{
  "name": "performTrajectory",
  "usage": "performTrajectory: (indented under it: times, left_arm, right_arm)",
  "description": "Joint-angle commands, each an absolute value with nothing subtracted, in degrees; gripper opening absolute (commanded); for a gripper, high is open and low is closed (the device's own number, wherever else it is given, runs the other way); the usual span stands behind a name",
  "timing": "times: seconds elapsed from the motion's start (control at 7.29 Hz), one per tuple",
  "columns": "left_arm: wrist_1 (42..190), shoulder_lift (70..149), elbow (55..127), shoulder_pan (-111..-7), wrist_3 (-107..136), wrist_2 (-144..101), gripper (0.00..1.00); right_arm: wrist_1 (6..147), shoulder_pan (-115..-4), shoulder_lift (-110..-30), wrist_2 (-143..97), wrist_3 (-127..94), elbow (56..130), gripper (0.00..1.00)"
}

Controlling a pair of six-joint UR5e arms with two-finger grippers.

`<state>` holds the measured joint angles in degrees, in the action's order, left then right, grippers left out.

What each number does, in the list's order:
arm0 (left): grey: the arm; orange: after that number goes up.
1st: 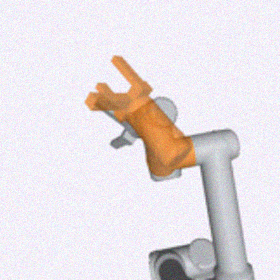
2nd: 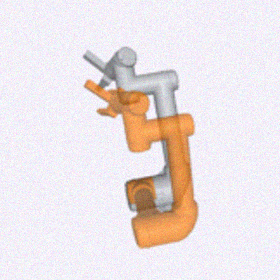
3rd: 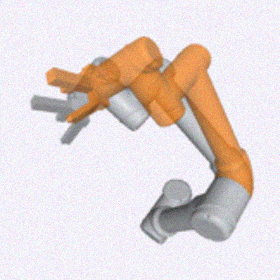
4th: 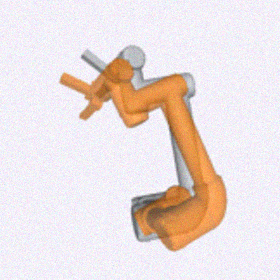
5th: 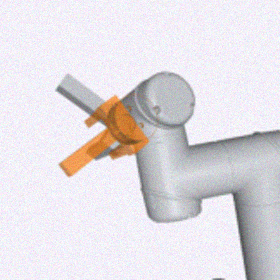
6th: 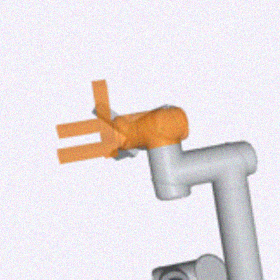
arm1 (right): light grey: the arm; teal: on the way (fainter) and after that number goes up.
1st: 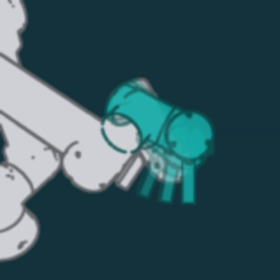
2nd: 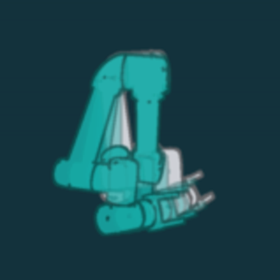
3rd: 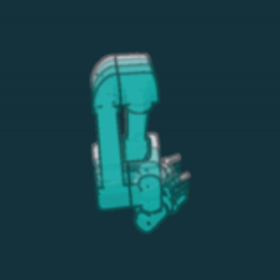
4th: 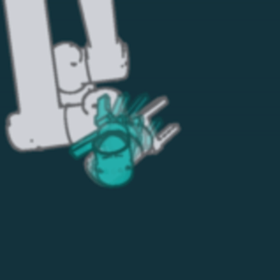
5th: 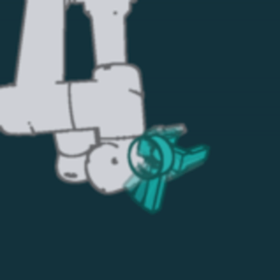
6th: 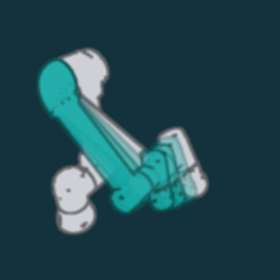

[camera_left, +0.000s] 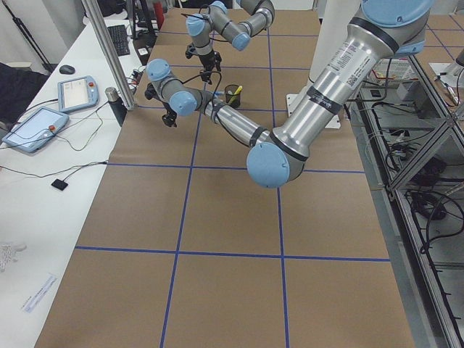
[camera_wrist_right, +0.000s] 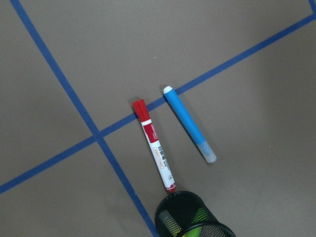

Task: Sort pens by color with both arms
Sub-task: 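Lower the right gripper over the cup toward the remaining highlighters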

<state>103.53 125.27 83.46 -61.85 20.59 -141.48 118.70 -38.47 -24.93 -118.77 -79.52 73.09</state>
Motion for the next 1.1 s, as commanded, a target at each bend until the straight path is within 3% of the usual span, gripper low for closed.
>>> performTrajectory:
  times: [0.0,0.55,0.96]
  left_arm:
    - [103.5,122.4,86.2,-62.1,20.0,-141.4,0.88]
    - [103.6,120.7,87.3,-62.2,20.0,-141.4,0.88]
    - [103.6,120.6,87.3,-62.2,20.0,-141.4,0.88]
  right_arm:
    - [119.3,-36.0,-24.2,-117.6,-77.1,70.3,0.96]
    - [121.8,-33.7,-22.4,-115.8,-75.1,67.9,0.89]
    - [123.9,-32.3,-22.4,-114.2,-75.1,68.0,0.76]
